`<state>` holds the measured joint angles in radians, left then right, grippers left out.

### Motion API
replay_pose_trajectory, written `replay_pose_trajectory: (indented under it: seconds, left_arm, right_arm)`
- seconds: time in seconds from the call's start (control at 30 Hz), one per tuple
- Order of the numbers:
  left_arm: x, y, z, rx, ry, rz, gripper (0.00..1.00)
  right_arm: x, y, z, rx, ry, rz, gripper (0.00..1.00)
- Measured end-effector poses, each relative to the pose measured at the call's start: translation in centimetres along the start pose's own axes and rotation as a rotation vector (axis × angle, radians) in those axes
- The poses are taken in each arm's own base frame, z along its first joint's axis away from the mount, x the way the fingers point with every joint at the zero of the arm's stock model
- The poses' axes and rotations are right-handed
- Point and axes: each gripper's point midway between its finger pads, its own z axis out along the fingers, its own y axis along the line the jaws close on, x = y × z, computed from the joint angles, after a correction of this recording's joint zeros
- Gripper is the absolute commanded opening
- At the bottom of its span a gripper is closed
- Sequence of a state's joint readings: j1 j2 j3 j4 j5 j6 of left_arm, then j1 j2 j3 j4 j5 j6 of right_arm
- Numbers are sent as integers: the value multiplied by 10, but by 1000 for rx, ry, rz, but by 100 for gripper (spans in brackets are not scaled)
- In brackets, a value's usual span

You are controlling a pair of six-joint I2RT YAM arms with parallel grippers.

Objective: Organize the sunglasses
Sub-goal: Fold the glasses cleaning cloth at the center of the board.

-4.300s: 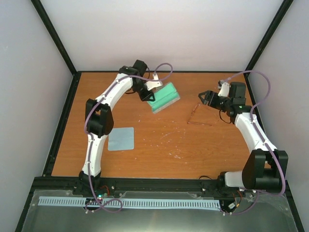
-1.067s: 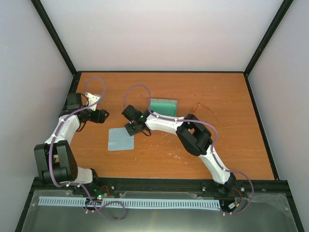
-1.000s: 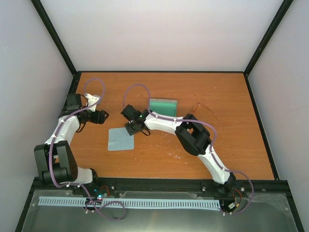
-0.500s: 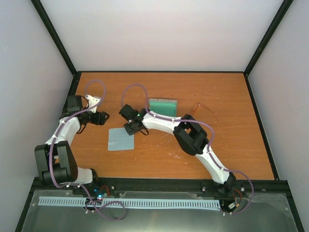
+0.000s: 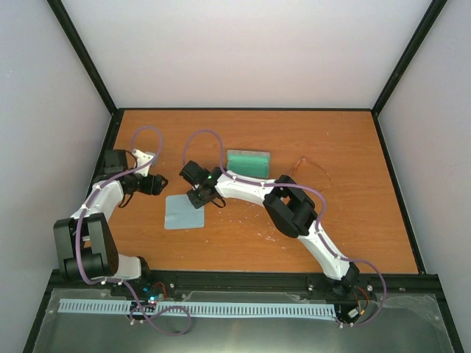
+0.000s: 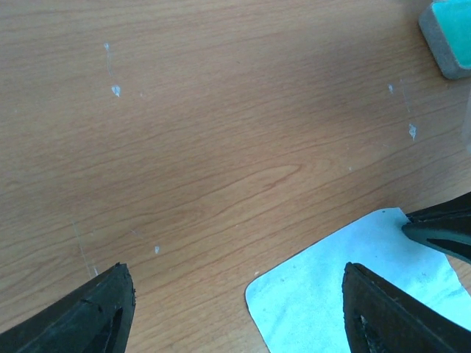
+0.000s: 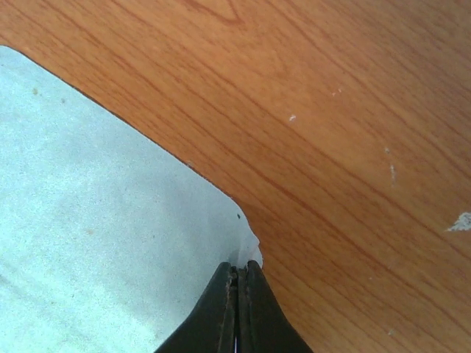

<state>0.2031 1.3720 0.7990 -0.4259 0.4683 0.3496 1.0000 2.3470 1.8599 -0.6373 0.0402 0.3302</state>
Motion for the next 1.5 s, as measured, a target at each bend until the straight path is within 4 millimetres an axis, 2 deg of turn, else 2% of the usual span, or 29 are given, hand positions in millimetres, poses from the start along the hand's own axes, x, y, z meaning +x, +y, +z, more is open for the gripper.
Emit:
replay_pose_trajectory:
  seconds: [0.1,0.27,0.33,0.43,0.53,0.73,1.07,1.5]
  left_arm:
    - [8,-1,5,9,20,-5,76]
    - [31,-3,16,34,82,4,74]
    - [40,-3,22,43,109,11,70]
    - [49,-2,28,50,140,18,53]
    - [56,0,34,53,167,24,51]
    - [59,1,35,48,179,37,54]
    - [68,-4,46,56,212,62,49]
    - [65,-16,57,56,211,122,26]
  right_arm:
    - [0,0,1,1,0,4,3]
    - [0,-2,0,13,-23,10,3]
    - [1,-3,-1,22,-31,11,3]
    - [1,-4,-1,30,-34,10,3]
    - [0,-5,-1,38,-36,9,3]
    - [1,-5,-1,39,-37,8,3]
    - [1,-4,-1,34,-42,9,3]
    - [1,-4,-1,30,-42,9,3]
